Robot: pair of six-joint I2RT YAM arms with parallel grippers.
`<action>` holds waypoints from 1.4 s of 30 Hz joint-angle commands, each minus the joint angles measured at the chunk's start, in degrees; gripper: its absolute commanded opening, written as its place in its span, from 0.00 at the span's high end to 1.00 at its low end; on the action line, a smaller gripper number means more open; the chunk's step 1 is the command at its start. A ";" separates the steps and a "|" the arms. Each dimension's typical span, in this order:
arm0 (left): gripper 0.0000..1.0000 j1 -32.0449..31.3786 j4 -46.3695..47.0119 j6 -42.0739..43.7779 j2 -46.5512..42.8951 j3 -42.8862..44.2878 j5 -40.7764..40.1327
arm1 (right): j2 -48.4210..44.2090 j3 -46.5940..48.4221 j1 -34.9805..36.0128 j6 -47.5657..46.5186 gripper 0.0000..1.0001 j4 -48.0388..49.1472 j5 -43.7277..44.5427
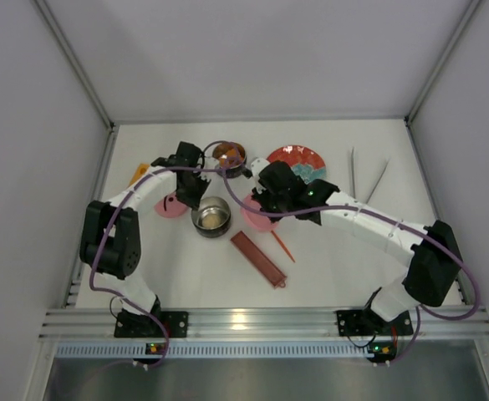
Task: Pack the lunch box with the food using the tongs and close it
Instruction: Move the packing box to the center of the board, then close the box lid on the packing box.
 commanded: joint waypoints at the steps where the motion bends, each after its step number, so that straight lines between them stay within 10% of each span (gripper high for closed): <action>1: 0.88 -0.12 -0.08 0.67 -4.93 -1.82 3.21 | -1.73 0.79 3.34 -8.08 1.00 6.77 -0.46; 15: 0.48 5.91 -2.44 -2.05 -8.80 2.72 7.87 | 5.30 10.53 12.48 -21.61 1.00 3.26 2.18; 21: 0.43 16.83 -4.91 -2.41 -10.20 9.25 11.22 | 15.57 22.74 14.42 -25.84 1.00 -1.04 2.79; 42: 0.42 19.83 -2.28 -3.38 -11.26 3.36 7.70 | 37.56 43.25 17.23 -31.56 1.00 -13.88 9.21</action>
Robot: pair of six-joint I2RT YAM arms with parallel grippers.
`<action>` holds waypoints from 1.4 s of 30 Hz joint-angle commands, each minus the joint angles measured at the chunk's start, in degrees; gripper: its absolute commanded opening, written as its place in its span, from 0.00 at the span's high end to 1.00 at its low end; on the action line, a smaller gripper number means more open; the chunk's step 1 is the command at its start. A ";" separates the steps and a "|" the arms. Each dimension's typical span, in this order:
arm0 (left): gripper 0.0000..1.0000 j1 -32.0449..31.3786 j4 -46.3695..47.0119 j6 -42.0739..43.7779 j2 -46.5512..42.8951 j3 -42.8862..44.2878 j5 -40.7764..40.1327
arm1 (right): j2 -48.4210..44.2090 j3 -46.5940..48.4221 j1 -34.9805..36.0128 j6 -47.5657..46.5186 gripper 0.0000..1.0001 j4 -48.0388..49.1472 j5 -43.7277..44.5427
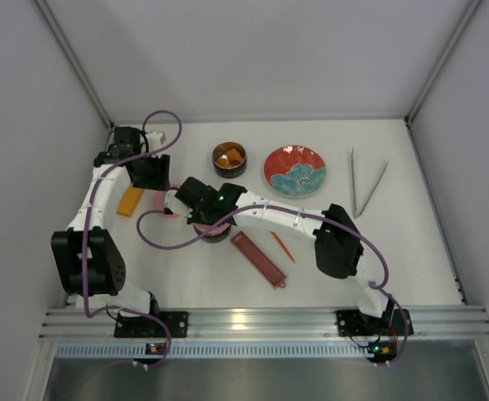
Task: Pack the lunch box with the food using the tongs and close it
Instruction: Close the box lid on the packing box.
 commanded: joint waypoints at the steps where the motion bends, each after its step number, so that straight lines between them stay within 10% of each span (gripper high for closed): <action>1: 0.42 0.20 0.80 -0.36 -0.73 -0.42 -0.34 | 0.93 2.90 2.02 -1.45 1.00 -2.76 0.14; 18: 0.43 0.29 0.54 -0.10 -0.64 -0.42 1.24 | 3.83 2.02 2.11 -2.94 1.00 -0.30 1.64; 42: 0.41 -1.21 0.63 0.96 0.15 -0.59 10.29 | -6.09 1.23 2.55 -0.57 0.28 5.85 2.25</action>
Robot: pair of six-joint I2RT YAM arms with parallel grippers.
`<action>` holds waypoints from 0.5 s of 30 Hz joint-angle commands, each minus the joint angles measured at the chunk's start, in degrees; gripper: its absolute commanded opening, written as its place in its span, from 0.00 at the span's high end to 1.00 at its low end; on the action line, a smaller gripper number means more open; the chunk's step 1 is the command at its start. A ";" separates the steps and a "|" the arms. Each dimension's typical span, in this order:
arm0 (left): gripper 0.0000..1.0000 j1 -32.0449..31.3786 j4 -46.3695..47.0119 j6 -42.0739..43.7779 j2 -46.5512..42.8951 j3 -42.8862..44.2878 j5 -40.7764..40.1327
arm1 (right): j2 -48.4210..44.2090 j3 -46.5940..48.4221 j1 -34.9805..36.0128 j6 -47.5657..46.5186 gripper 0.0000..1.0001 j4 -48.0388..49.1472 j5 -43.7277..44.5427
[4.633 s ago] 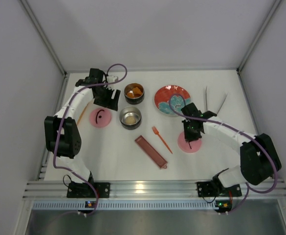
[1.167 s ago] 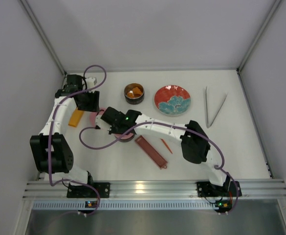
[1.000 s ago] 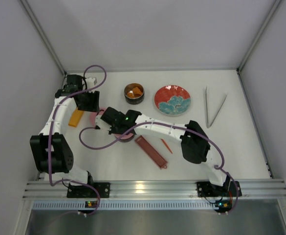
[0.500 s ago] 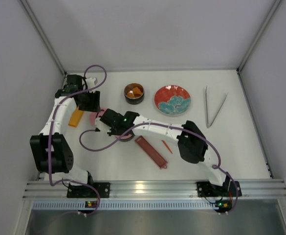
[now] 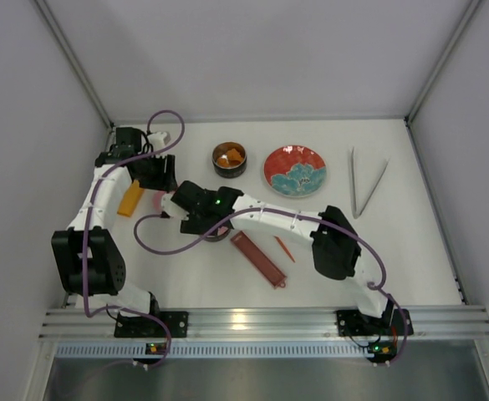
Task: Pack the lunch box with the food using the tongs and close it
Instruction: Close the box lid on the packing box.
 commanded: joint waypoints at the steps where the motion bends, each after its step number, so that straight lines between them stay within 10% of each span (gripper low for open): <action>1: 0.41 -0.99 0.63 0.94 0.22 -0.29 3.34 | -8.44 0.38 1.20 2.29 0.26 5.46 -0.63; 6: 0.41 -1.43 0.37 1.99 0.39 -1.60 3.87 | -16.78 -6.63 -0.03 9.12 0.28 10.46 -7.91; 11: 0.42 -6.52 2.02 2.35 0.83 -4.94 3.61 | -20.32 -15.35 -7.32 25.48 0.97 23.82 -17.33; 15: 0.44 -7.23 5.10 1.03 1.62 -7.23 2.73 | -16.10 -15.98 -9.79 32.44 1.00 26.12 -23.40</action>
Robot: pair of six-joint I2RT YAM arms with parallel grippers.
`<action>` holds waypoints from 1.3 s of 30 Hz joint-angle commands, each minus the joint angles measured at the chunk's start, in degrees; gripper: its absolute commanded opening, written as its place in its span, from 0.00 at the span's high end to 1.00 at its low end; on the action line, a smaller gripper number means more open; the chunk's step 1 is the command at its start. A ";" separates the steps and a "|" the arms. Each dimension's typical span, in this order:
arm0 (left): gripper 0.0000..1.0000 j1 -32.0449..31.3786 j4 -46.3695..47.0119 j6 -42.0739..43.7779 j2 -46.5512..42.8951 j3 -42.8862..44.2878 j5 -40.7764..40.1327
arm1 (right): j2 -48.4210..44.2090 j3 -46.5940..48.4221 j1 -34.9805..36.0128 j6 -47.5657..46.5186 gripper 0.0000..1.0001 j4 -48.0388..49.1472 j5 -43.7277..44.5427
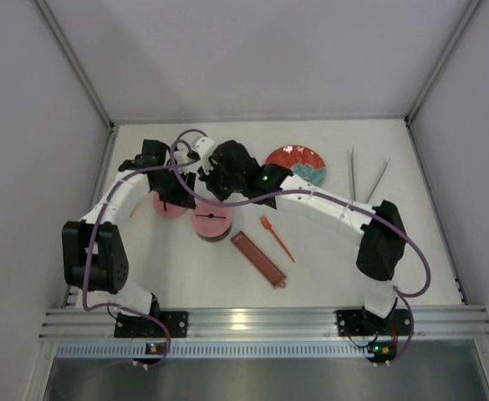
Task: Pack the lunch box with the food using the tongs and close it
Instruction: Close the box lid on the packing box.
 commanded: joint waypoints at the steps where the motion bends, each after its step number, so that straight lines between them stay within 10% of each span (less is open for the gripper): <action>1: 0.45 -0.37 4.13 -0.55 1.06 -1.22 0.48 | 5.34 -0.89 -1.73 9.34 1.00 6.73 -7.90; 26: 0.47 -1.51 5.98 -1.08 2.82 -4.48 -5.85 | 7.65 -14.69 -1.02 7.32 1.00 14.30 0.61; 39: 0.46 -1.42 5.80 -1.52 3.26 -2.80 -5.50 | 4.56 -15.57 -0.58 12.59 1.00 15.60 -10.19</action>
